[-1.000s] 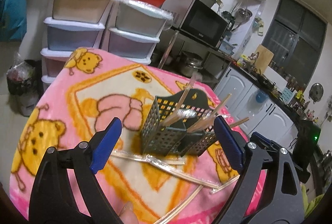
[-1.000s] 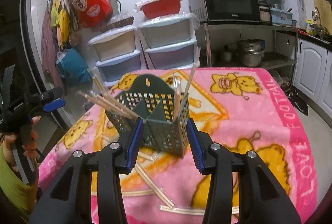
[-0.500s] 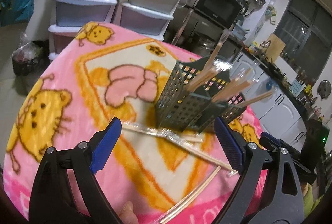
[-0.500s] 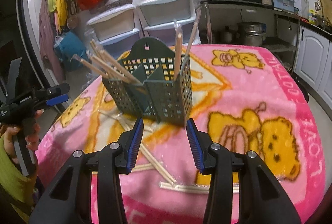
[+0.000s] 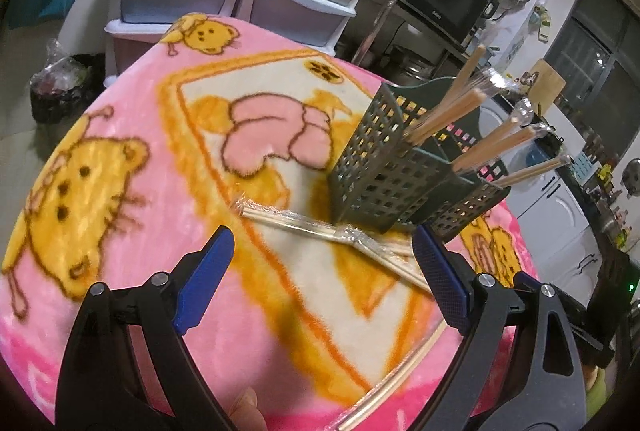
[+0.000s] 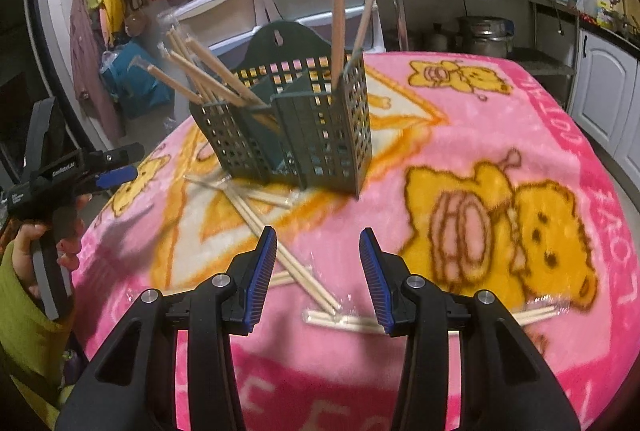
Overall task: Organize utensils
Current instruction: 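Withdraw both tools from the caddy toward the remaining chopsticks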
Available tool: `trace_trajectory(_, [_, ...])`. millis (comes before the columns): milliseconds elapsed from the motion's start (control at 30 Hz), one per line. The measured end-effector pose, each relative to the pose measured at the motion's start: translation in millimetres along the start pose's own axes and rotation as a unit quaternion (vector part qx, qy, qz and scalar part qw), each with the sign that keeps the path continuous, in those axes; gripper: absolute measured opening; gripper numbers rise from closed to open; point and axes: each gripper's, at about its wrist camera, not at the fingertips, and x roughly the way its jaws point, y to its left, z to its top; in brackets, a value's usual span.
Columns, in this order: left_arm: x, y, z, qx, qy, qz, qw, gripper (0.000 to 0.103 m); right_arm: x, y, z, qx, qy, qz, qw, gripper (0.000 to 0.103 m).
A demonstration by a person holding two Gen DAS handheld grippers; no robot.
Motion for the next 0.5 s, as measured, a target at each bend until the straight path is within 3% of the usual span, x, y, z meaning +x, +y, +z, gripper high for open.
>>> trace_trajectory(500, [37.6,23.6,3.5,-0.004,0.019,0.029,0.9994,0.08,26.7,-17.7,-27.6,0.039,0.059,0.026,0.997,0.041])
